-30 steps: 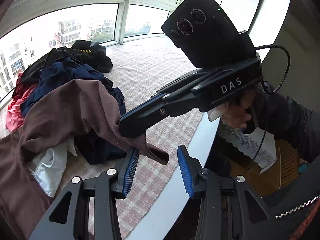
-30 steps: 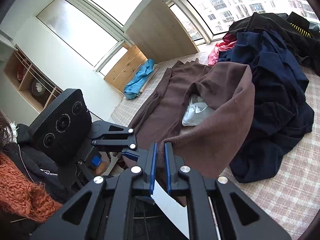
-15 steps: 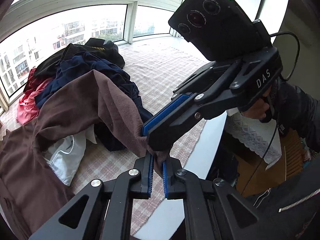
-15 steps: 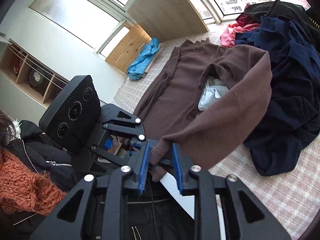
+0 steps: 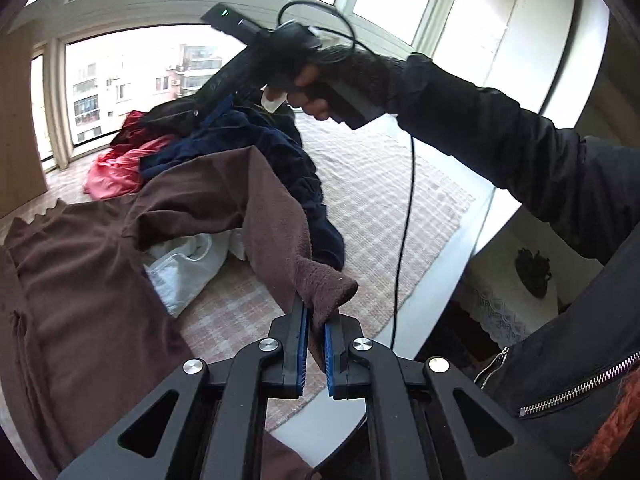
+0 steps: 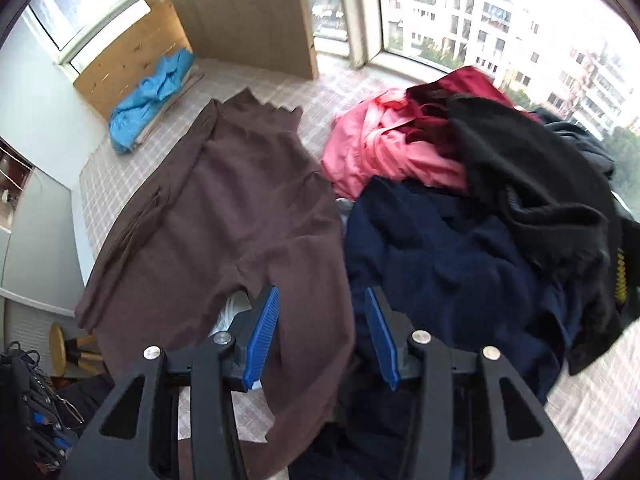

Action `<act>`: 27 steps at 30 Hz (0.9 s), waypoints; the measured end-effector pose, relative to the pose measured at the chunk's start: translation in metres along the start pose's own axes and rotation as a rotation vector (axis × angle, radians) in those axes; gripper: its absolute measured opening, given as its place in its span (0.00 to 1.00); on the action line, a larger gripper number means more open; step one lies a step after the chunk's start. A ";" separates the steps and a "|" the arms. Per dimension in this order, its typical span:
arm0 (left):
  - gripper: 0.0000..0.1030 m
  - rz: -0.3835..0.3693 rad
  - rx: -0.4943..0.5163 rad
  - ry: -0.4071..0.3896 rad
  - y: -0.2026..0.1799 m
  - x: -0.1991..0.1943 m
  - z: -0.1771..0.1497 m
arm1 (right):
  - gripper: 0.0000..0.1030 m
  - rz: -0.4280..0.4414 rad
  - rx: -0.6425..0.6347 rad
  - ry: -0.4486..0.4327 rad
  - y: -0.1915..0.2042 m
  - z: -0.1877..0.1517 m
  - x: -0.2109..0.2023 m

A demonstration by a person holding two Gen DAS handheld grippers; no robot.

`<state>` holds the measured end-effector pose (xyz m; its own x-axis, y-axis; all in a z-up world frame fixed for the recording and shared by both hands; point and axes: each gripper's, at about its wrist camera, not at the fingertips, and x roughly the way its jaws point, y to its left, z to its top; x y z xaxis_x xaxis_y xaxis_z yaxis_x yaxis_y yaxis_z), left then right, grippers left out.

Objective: Fold clothes
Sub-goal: 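Spread the brown garment flat on the bed with both grippers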

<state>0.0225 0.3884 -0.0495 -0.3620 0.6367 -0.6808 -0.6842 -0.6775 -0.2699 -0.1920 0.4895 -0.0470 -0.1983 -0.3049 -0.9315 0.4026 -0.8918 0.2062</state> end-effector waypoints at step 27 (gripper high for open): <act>0.04 0.297 -0.591 0.013 0.114 -0.073 -0.151 | 0.43 0.013 0.162 0.354 -0.026 0.080 0.124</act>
<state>0.0666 0.2089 -0.1338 -0.4712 0.3900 -0.7911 -0.0926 -0.9139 -0.3953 -0.2986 0.4482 -0.1438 0.1379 -0.2077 -0.9684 0.2509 -0.9385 0.2371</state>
